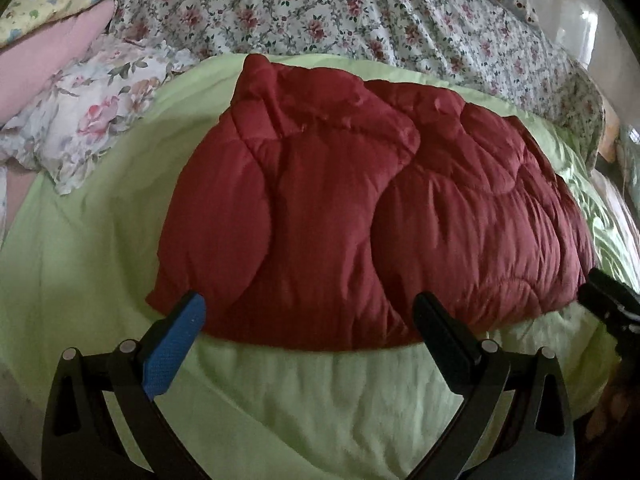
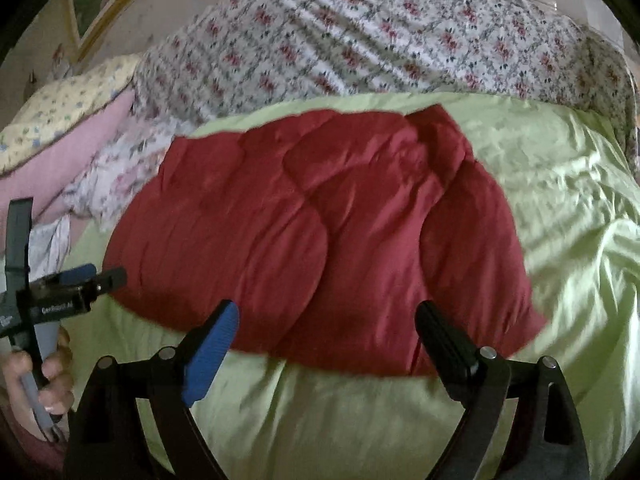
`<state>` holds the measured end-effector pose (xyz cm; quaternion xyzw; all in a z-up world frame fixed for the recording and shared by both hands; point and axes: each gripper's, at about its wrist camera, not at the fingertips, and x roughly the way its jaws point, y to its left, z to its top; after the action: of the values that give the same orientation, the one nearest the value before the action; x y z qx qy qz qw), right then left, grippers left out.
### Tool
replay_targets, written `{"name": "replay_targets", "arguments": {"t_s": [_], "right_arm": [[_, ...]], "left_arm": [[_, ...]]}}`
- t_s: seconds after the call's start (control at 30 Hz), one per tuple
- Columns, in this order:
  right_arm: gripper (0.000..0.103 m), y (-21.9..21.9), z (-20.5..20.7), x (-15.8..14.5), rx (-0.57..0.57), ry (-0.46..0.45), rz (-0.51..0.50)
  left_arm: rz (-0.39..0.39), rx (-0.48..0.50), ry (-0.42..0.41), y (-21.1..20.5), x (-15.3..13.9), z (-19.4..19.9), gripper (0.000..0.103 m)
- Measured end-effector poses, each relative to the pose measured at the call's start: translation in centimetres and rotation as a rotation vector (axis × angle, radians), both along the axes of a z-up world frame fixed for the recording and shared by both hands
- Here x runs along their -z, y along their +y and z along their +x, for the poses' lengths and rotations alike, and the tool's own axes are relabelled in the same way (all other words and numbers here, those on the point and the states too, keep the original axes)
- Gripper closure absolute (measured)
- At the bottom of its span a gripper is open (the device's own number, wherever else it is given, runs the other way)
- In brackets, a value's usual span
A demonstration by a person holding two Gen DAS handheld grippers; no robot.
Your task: Fold large clothes
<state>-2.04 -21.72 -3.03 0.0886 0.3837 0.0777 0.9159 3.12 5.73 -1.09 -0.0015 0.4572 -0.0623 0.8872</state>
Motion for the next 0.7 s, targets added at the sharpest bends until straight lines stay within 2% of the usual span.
{"name": "replay_targets", "arguments": {"t_s": [0.27, 0.5, 0.7], "right_arm": [[0.012, 0.7, -2.2, 0.4, -0.005, 0.043, 0.015], [0.008, 2.0, -4.8, -0.2, -0.029, 0.063, -0.035], [0.002, 2.0, -6.8, -1.6, -0.032, 0.047, -0.071]], "left_arm": [[0.003, 0.041, -0.005, -0.7, -1.1, -2.6, 0.0], [0.089, 0.061, -0.016, -1.7, -1.5, -5.9, 0.0], [0.104, 0.116, -0.042, -2.4, -2.3, -7.3, 0.0]]}}
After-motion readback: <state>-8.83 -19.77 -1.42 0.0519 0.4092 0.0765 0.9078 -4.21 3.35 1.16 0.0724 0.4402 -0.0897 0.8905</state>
